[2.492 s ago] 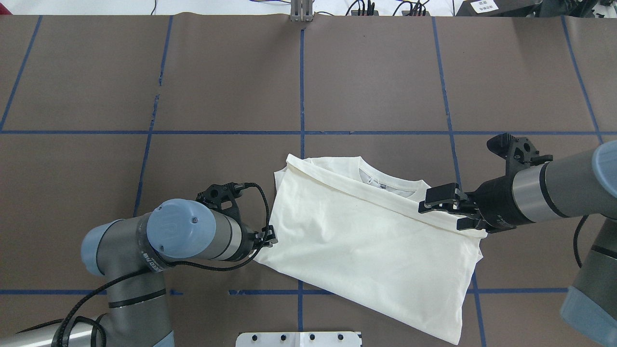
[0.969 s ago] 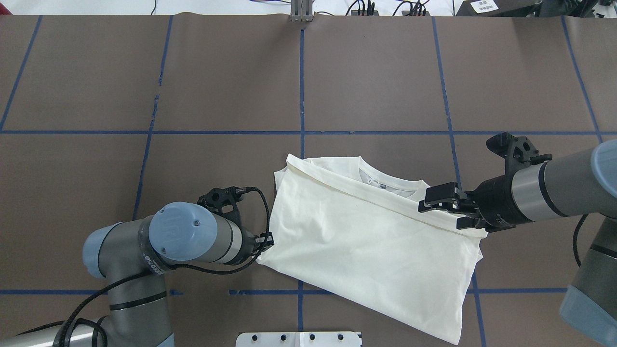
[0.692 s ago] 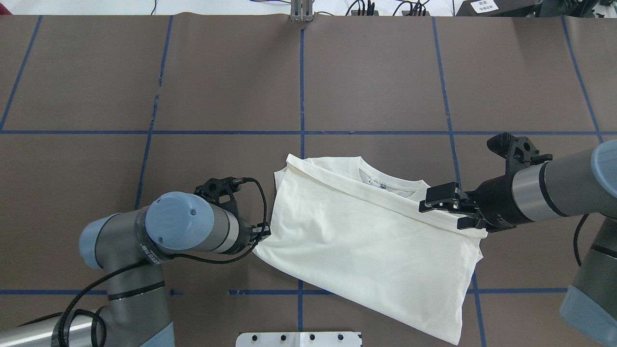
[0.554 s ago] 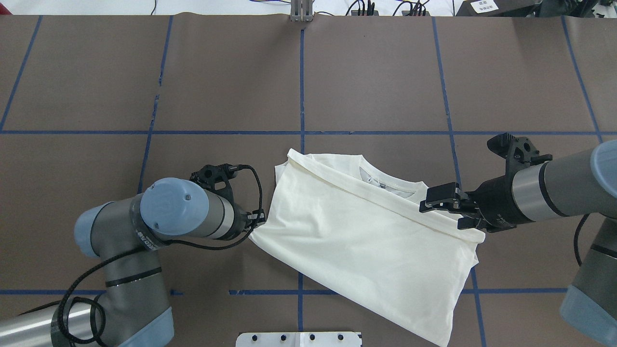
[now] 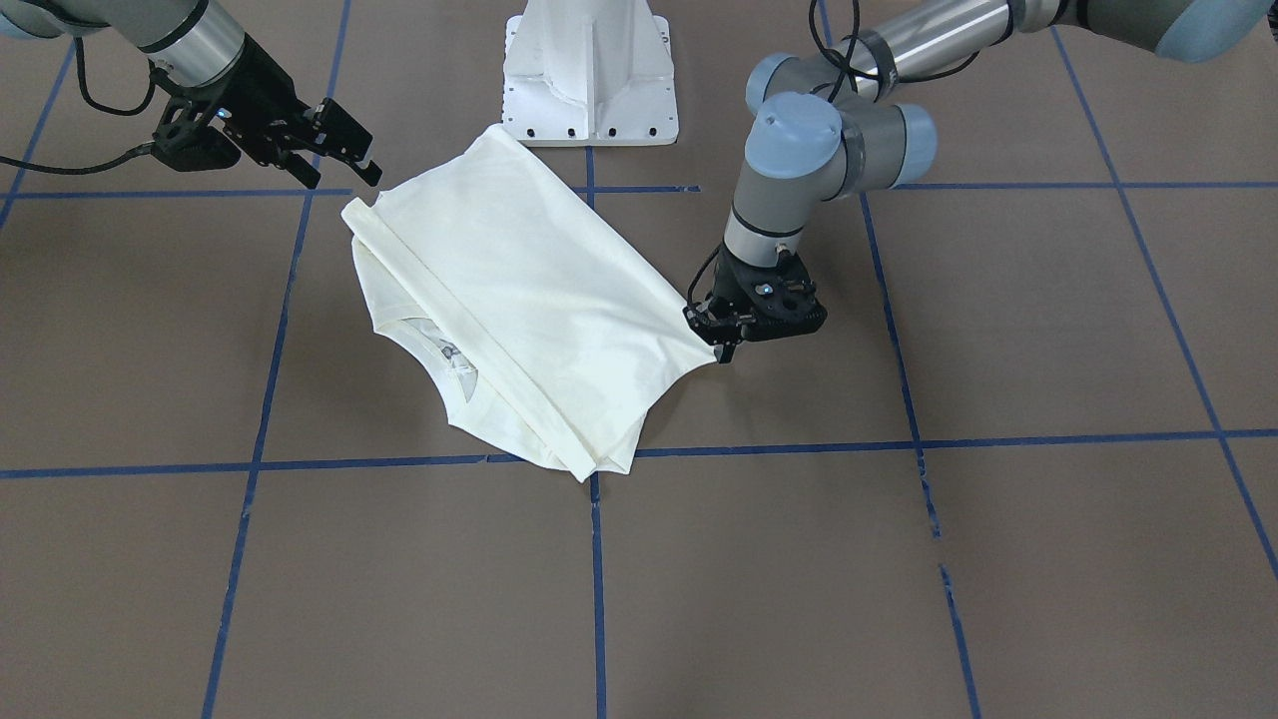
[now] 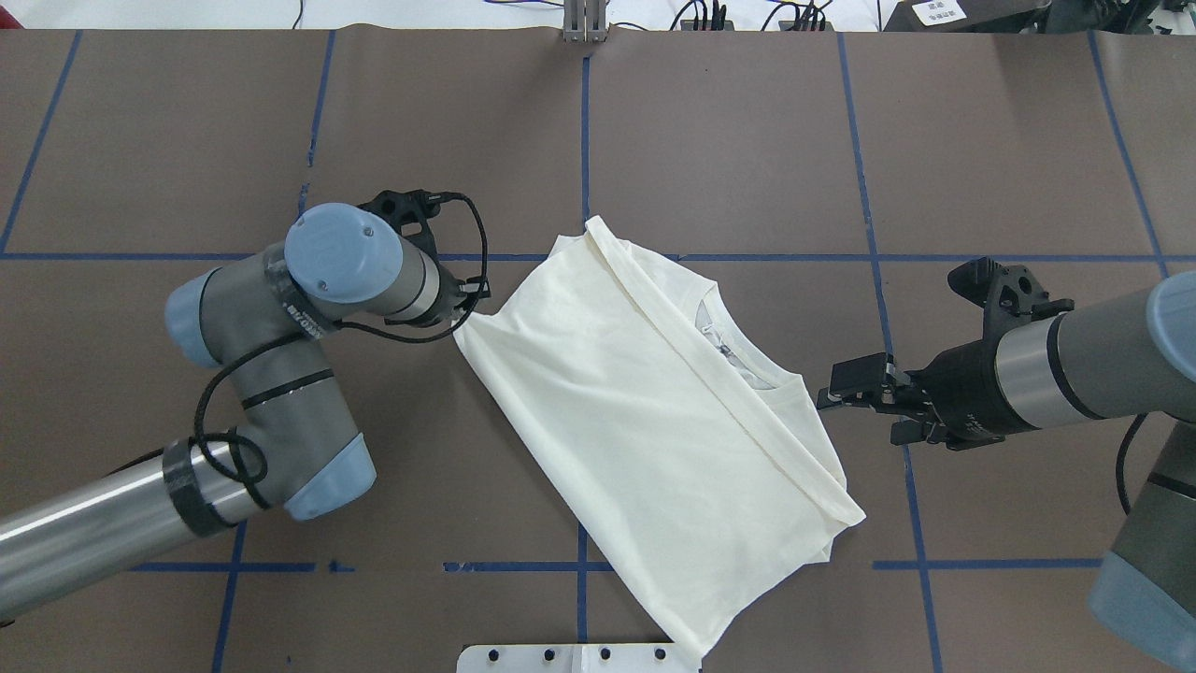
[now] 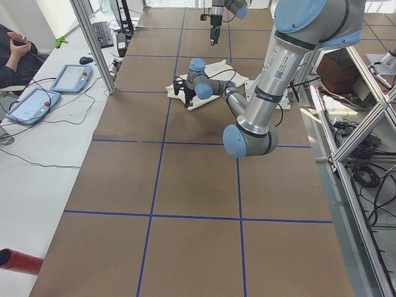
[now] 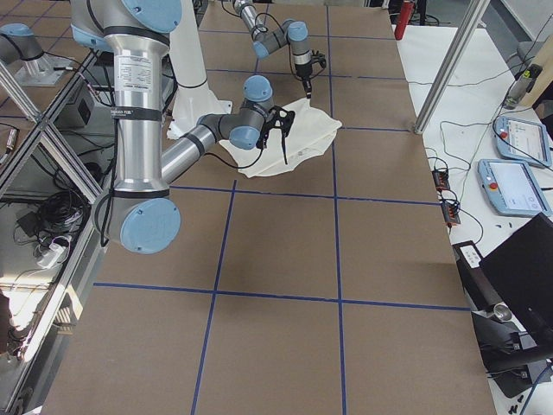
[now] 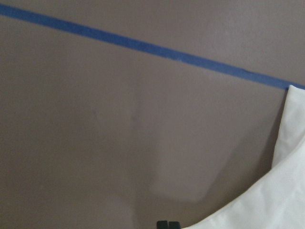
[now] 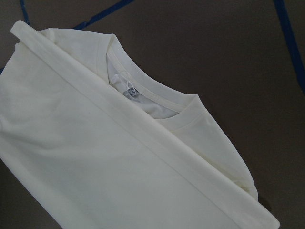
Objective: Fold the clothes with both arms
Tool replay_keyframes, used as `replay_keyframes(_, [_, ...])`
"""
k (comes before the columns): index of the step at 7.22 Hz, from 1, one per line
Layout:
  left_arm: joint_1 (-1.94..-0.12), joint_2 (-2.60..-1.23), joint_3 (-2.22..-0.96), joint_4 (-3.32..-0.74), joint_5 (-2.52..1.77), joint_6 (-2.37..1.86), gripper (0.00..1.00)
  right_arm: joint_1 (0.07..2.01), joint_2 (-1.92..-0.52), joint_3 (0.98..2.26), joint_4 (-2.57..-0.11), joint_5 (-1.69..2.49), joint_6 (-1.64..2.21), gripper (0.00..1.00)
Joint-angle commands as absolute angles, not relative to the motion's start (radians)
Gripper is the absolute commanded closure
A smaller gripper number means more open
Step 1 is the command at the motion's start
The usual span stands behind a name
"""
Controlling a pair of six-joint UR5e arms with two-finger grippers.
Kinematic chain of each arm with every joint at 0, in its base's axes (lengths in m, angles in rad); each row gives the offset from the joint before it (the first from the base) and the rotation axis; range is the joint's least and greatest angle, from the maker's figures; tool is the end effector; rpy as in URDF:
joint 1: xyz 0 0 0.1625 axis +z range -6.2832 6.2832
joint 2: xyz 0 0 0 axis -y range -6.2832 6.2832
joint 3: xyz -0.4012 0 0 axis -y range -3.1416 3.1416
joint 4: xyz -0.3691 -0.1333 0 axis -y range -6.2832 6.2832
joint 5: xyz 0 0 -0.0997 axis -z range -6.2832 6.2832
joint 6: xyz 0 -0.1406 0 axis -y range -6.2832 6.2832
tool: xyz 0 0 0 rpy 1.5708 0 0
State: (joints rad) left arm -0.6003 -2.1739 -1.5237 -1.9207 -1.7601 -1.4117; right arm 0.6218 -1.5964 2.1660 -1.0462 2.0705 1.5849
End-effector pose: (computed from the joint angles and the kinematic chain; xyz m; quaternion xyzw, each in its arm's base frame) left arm 0.5265 -0.4899 0.3048 0.0825 0.4361 -0.1555 0.8825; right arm -0.3322 -0.3192 0.3325 -0.0507 -0.5441 0.1365 0.8263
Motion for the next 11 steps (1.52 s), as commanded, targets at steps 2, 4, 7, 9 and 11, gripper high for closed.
replay_keyframes(2, [-0.742, -2.35, -1.229, -2.049, -1.761, -1.287, 1.0, 0.623, -1.597, 2.161, -1.046, 2.069, 1.588, 0.0])
replay_keyframes(4, [-0.756, -2.448, -1.055, -2.191, -1.758, -1.261, 1.0, 0.621, -1.594, 2.155, -1.046, 2.068, 1.588, 0.0])
replay_keyframes(7, [-0.756, -2.526, -0.89, -2.33, -1.694, -1.224, 1.0, 0.621, -1.595, 2.155, -1.046, 2.066, 1.589, 0.0])
replay_keyframes(9, [-0.758, -2.522, -0.879, -2.344, -1.649, -1.213, 0.96, 0.62, -1.589, 2.149, -1.046, 2.06, 1.588, 0.0])
replay_keyframes(11, [-0.77, -2.519, -0.882, -2.342, -1.64, -1.207, 0.0, 0.614, -1.576, 2.14, -1.052, 2.034, 1.58, 0.0])
